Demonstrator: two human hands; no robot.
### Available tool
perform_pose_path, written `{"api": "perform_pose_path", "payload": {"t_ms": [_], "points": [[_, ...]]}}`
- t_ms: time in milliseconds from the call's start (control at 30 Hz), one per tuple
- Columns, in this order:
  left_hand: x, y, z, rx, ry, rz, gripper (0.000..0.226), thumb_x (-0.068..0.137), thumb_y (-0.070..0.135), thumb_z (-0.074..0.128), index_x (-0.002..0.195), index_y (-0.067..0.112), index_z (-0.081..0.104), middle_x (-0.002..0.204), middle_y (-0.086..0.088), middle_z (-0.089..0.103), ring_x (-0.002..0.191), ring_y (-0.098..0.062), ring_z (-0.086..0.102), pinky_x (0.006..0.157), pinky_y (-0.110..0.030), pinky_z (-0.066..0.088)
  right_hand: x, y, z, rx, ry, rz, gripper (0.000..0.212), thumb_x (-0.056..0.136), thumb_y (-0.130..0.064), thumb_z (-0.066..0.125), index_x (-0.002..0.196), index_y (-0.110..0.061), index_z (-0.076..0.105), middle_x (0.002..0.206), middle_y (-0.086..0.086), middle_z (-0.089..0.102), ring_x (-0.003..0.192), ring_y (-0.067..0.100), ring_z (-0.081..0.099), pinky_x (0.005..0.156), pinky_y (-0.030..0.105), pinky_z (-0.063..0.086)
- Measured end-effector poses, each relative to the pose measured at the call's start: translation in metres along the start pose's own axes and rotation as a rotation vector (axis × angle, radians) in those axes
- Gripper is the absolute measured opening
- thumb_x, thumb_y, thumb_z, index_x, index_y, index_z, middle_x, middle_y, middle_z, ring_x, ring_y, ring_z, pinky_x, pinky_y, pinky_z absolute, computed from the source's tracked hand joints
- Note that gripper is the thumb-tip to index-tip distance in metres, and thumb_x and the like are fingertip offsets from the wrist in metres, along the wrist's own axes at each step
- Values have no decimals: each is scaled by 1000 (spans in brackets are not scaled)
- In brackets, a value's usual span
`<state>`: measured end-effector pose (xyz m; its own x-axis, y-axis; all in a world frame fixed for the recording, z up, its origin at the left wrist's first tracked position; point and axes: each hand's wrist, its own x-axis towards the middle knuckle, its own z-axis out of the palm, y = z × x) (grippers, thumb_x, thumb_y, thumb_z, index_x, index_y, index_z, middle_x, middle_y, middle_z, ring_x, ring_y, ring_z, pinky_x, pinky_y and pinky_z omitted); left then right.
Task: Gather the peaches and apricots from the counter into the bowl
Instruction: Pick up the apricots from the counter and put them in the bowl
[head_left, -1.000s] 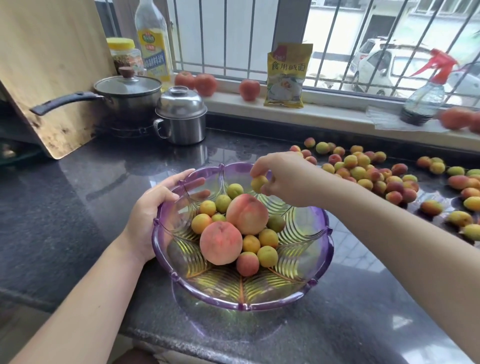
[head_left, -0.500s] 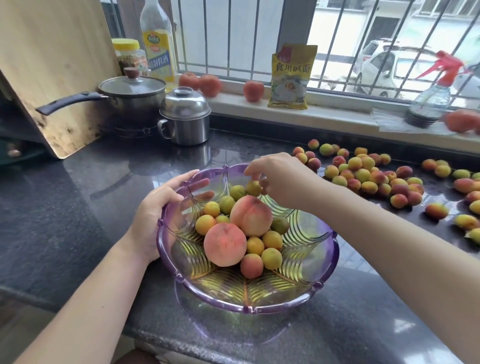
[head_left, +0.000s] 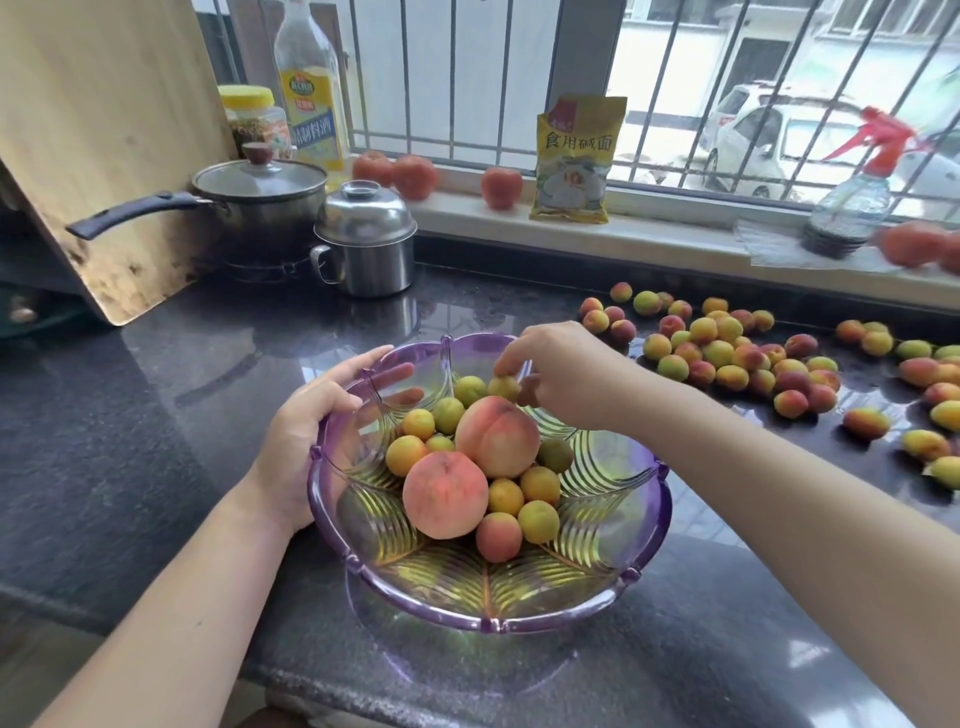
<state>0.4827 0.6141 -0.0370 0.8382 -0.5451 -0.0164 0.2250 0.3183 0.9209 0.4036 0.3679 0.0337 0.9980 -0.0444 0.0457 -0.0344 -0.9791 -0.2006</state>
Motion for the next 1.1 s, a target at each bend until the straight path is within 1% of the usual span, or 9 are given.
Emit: {"api": "perform_pose_path", "payload": {"t_ms": [133, 233, 400, 467, 567, 667, 733, 900, 1100], "points": [[-1, 0, 3, -40, 26, -18, 54, 99, 3, 30, 144, 4, 60, 140, -19, 69, 130, -42, 66, 104, -52, 57, -7, -3, -9, 77, -50, 9, 51, 93, 3, 59, 139, -18, 60, 135, 3, 60, 113, 20, 64, 94, 32, 54], [-2, 0, 5, -39, 46, -29, 55, 100, 1, 27, 144, 4, 60, 140, -19, 69, 130, -41, 66, 103, -52, 57, -10, 1, -17, 81, -22, 42, 57, 91, 8, 57, 139, -21, 59, 131, -1, 63, 107, 18, 68, 92, 33, 57], [-2, 0, 3, -32, 49, -27, 54, 100, 3, 30, 145, 5, 59, 141, -18, 69, 129, -40, 67, 104, -53, 59, -8, 45, -40, 384, 419, 263, 33, 95, 4, 50, 104, -19, 72, 92, 1, 73, 64, 11, 72, 60, 30, 61], [-3, 0, 3, -28, 42, -17, 54, 97, 6, 33, 145, 5, 59, 141, -18, 69, 129, -40, 67, 106, -55, 56, -3, 73, -36, 253, 500, 371, 30, 95, -3, 51, 100, -23, 72, 93, 4, 73, 69, 19, 71, 61, 33, 60], [-1, 0, 3, -45, 38, -15, 52, 98, 5, 33, 143, 6, 60, 140, -18, 69, 130, -40, 67, 106, -55, 55, 3, 109, -15, -23, 355, 474, 26, 97, -10, 54, 109, -24, 73, 105, 10, 69, 75, 21, 59, 59, 27, 45], [1, -1, 2, -65, 22, -13, 55, 90, 9, 41, 142, 5, 61, 140, -19, 69, 129, -41, 67, 104, -52, 59, 11, 130, 6, -224, 281, 394, 31, 96, -13, 55, 122, -21, 69, 123, 13, 63, 110, 36, 54, 93, 42, 45], [1, -1, 1, -87, 7, -14, 61, 83, 12, 44, 142, 5, 61, 140, -20, 68, 128, -41, 67, 103, -52, 59, 18, 134, 16, -256, 263, 357, 37, 96, -12, 57, 132, -22, 62, 128, 14, 56, 119, 37, 46, 101, 47, 40], [3, -1, 0, -64, -2, -11, 64, 81, 14, 45, 142, 6, 61, 140, -19, 69, 129, -41, 67, 105, -54, 58, 38, 127, 27, -470, 227, 209, 64, 87, -6, 70, 144, -24, 48, 135, 12, 46, 119, 34, 46, 95, 43, 45], [3, 0, 1, -58, 7, -19, 65, 80, 13, 46, 143, 5, 61, 140, -20, 68, 129, -42, 67, 108, -59, 51, 54, 130, 30, -710, 203, 97, 45, 84, -15, 76, 126, -22, 63, 120, 12, 53, 108, 33, 52, 87, 44, 48]]}}
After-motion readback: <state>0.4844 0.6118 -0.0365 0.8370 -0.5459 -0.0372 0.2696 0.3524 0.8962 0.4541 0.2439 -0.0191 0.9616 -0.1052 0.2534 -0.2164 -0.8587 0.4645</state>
